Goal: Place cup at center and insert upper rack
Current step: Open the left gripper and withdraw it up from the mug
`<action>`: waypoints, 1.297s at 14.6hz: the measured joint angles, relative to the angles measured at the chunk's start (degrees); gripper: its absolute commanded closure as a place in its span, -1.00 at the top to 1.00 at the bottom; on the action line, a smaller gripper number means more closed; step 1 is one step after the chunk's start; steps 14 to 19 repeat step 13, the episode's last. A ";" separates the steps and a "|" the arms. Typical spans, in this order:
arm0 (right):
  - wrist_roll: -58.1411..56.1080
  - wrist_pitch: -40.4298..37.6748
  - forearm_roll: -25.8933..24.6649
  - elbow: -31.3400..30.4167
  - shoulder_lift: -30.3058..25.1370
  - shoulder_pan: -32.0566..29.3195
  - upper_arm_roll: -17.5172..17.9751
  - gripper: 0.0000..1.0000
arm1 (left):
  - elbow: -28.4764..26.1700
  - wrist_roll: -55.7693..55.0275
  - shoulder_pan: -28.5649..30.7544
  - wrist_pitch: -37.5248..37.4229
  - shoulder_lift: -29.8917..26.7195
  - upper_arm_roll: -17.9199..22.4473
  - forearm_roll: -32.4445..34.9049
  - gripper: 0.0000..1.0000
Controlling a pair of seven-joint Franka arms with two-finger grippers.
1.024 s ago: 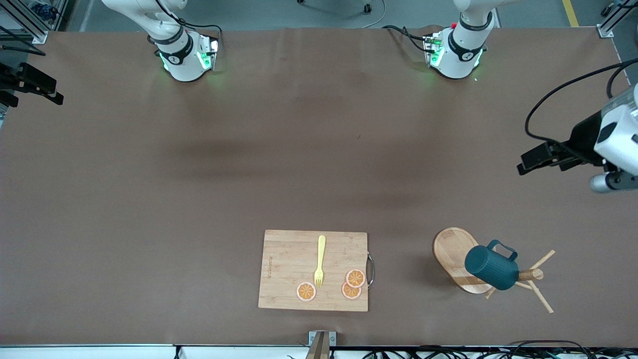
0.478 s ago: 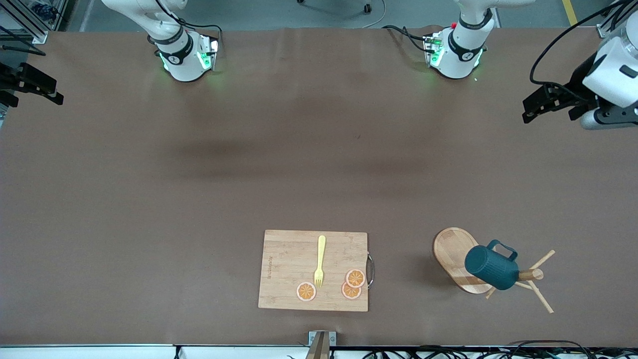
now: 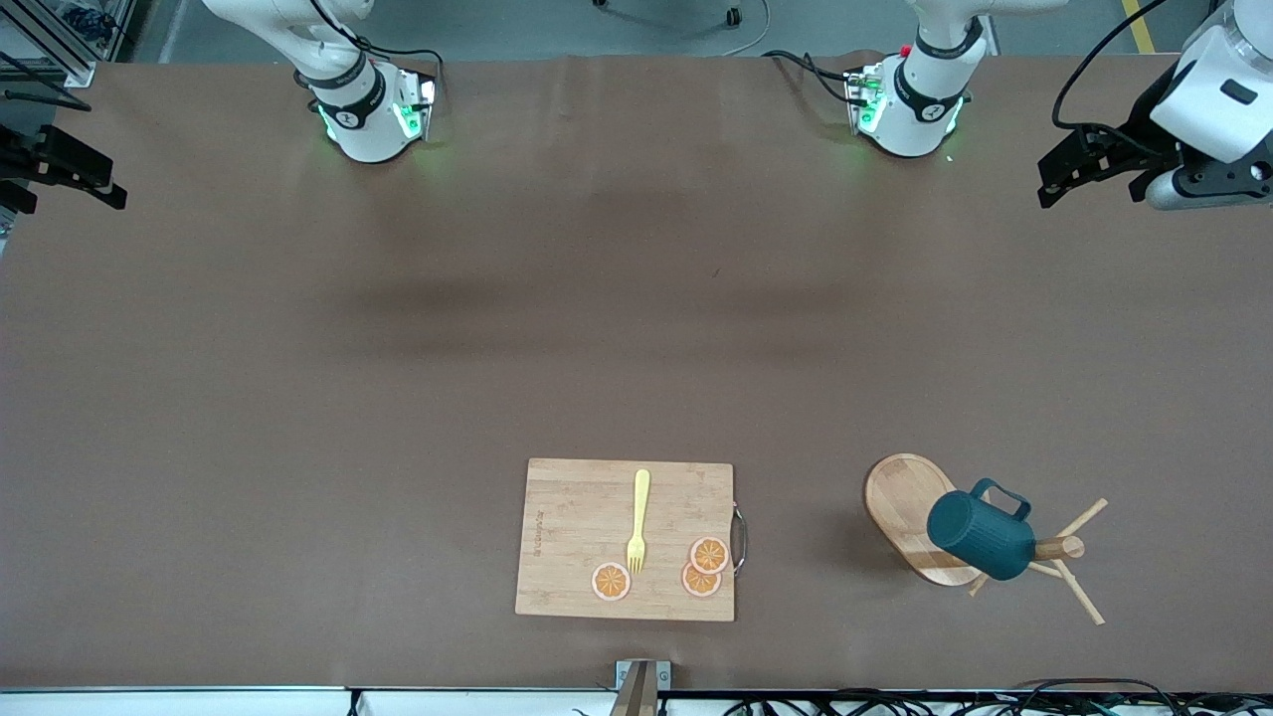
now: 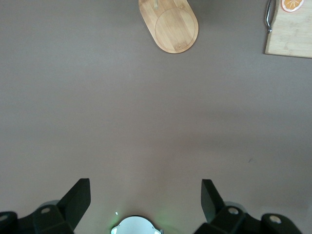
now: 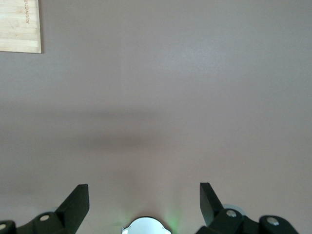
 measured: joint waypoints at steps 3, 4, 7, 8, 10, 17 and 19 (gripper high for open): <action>0.00 0.00 0.00 0.00 0.00 0.00 0.00 1.00 | -0.02 3.99 0.09 0.60 -0.02 0.27 0.00 1.00; 0.00 0.00 0.00 0.00 0.00 0.00 0.00 1.00 | -0.02 4.70 0.16 0.72 0.05 0.49 0.00 1.00; 0.00 0.00 0.00 0.00 0.00 0.00 0.00 1.00 | -0.01 5.07 0.49 0.88 0.24 0.94 0.00 1.00; 0.00 0.00 0.00 0.00 0.00 0.00 0.00 1.00 | -0.01 5.07 0.51 0.89 0.26 0.98 0.00 1.00; 0.00 0.00 0.00 0.00 0.00 0.00 0.00 1.00 | -0.01 5.07 0.50 0.89 0.29 0.97 0.00 1.00; 0.00 0.00 0.00 0.00 0.00 0.00 0.00 1.00 | -0.01 5.08 0.50 0.89 0.30 0.97 0.00 1.00; 0.00 0.00 0.00 0.00 0.00 0.00 0.00 1.00 | -0.01 5.08 0.50 0.89 0.30 0.97 0.00 1.00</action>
